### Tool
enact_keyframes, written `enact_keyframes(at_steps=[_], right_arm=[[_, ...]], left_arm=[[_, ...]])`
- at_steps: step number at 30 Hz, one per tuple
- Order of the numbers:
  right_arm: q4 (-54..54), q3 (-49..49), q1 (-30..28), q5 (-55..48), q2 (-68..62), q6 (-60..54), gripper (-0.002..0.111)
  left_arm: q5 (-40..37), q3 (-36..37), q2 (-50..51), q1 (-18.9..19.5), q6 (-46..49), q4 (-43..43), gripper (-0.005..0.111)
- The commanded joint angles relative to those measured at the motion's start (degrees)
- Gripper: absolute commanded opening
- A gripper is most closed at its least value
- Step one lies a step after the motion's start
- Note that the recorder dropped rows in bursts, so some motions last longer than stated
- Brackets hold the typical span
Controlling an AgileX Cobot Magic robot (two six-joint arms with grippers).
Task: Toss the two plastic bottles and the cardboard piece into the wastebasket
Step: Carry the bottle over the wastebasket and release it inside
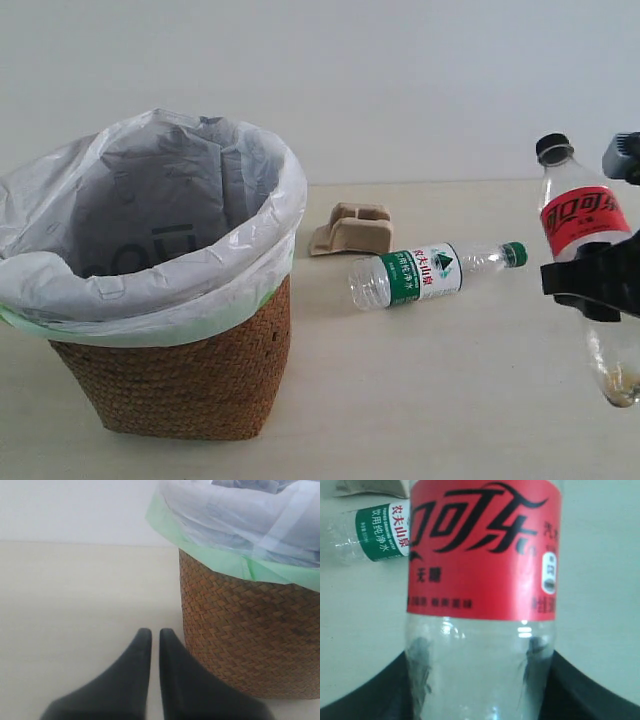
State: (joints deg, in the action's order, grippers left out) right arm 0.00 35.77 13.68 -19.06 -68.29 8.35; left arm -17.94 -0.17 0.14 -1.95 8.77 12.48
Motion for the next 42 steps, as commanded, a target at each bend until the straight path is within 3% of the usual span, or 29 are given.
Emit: enact_keyframes(at_steps=[1, 5, 8, 10, 12, 13, 14, 16, 20, 28, 34, 42], right_arm=[[-0.78, 0.47, -0.57, 3.02, -0.83, -0.32, 0.000], [0.92, 6.61, 3.08, 2.21, -2.33, -0.92, 0.000], [1.15, 18.47, 12.65, -4.05, -3.48, -1.19, 0.000], [3.48, 28.69, 19.54, -6.20, -5.23, -1.19, 0.007], [8.53, 40.14, 25.47, -9.45, -8.58, -1.19, 0.027], [10.34, 45.95, 27.38, -11.49, -10.68, -1.00, 0.044], [11.99, 51.65, 28.64, -13.41, -12.95, -0.04, 0.064], [11.46, 60.76, 29.41, -17.54, -16.84, 4.95, 0.084], [3.75, 73.04, 29.41, -30.24, -23.07, 11.70, 0.077], [-15.56, 74.88, 27.71, -42.79, -24.52, 13.58, 0.061], [-17.30, 74.88, 21.70, -50.90, -24.52, 10.43, 0.061], [-17.08, 74.66, 17.15, -50.90, -24.52, 6.72, 0.061]], left_arm=[[0.17, 0.17, -0.14, 0.19, -0.50, -0.11, 0.006], [0.17, 0.17, -0.14, 0.19, -0.50, -0.11, 0.006], [0.17, 0.17, -0.14, 0.19, -0.50, -0.11, 0.006], [0.17, 0.17, -0.14, 0.19, -0.50, -0.11, 0.006], [0.17, 0.17, -0.14, 0.19, -0.50, -0.11, 0.006], [0.17, 0.17, -0.14, 0.19, -0.50, -0.11, 0.006], [0.17, 0.17, -0.14, 0.19, -0.50, -0.11, 0.006], [0.17, 0.17, -0.14, 0.19, -0.50, -0.11, 0.006], [0.17, 0.17, -0.14, 0.19, -0.50, -0.11, 0.006], [0.17, 0.17, -0.14, 0.19, -0.50, -0.11, 0.006], [0.17, 0.17, -0.14, 0.19, -0.50, -0.11, 0.006], [0.17, 0.17, -0.14, 0.19, -0.50, -0.11, 0.006]])
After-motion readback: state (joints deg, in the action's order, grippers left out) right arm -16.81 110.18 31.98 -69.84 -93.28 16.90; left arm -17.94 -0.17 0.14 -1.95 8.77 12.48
